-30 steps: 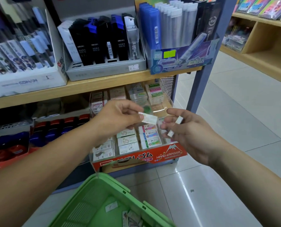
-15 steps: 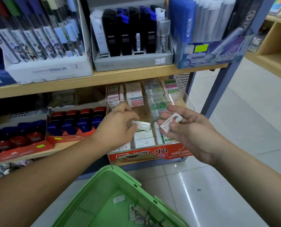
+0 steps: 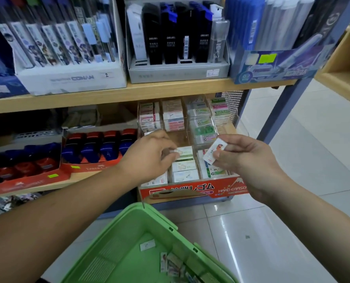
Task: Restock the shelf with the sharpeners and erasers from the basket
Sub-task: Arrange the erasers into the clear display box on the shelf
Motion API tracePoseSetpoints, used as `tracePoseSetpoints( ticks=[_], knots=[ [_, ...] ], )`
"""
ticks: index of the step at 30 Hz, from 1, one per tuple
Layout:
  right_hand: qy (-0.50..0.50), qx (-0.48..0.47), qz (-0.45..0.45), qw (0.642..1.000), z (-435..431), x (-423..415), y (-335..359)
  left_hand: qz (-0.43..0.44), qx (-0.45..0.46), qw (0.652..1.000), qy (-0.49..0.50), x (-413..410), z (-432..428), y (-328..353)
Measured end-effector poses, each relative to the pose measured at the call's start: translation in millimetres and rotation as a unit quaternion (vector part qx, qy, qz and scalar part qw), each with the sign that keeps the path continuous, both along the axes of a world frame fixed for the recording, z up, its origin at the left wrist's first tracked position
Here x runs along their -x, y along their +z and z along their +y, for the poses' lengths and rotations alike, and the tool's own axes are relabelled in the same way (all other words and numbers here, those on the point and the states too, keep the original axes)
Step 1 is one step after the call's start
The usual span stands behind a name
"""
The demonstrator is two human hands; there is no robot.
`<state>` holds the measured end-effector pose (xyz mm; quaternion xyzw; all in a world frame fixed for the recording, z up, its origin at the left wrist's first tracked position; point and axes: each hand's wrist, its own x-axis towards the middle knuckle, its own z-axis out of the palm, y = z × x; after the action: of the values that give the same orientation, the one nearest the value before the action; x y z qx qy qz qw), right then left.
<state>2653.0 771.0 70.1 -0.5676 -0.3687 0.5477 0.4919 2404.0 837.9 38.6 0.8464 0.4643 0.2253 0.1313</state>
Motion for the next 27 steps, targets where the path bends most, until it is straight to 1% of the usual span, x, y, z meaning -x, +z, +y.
tracePoseSetpoints(
  ticks=[3, 4, 6, 8, 10, 11, 12, 14, 16, 19, 22, 25, 27],
  knots=[
    [-0.021, -0.007, 0.026, 0.999, 2, 11, -2, -0.053, 0.014, 0.998, 0.003, -4, -4, 8],
    [-0.022, -0.012, 0.031, 0.999, 3, 16, -3, -0.085, 0.042, 0.996, -0.001, -7, -7, 13],
    [-0.008, -0.025, 0.033, 0.999, 7, 30, -2, -0.153, 0.126, 0.980, -0.010, -16, -17, 23],
    [0.007, -0.031, 0.030, 0.999, 11, 46, 2, -0.197, 0.172, 0.965, 0.002, -19, -23, 34],
    [0.014, -0.036, 0.026, 0.999, 17, 58, 5, -0.232, 0.175, 0.956, 0.036, -9, -19, 44],
    [0.012, -0.044, 0.010, 0.999, 21, 63, 6, -0.236, 0.163, 0.956, 0.057, 1, -14, 49],
    [0.006, -0.056, -0.020, 0.998, 25, 68, 5, -0.221, 0.141, 0.961, 0.083, 14, -6, 52],
    [-0.004, -0.079, -0.073, 0.994, 32, 73, 2, -0.153, 0.088, 0.973, 0.148, 40, 9, 55],
    [0.004, -0.082, -0.085, 0.993, 35, 78, -2, -0.103, 0.063, 0.975, 0.188, 58, 22, 50],
    [0.030, -0.077, -0.113, 0.990, 36, 83, -6, -0.046, 0.063, 0.982, 0.173, 60, 30, 41],
    [0.041, -0.074, -0.133, 0.988, 35, 84, -8, -0.009, 0.066, 0.986, 0.150, 55, 37, 37],
    [0.035, -0.066, -0.134, 0.988, 36, 84, -8, 0.009, 0.075, 0.987, 0.141, 51, 44, 35],
    [0.036, -0.065, -0.135, 0.988, 36, 84, -8, 0.010, 0.110, 0.986, 0.128, 51, 44, 32]
  ],
)
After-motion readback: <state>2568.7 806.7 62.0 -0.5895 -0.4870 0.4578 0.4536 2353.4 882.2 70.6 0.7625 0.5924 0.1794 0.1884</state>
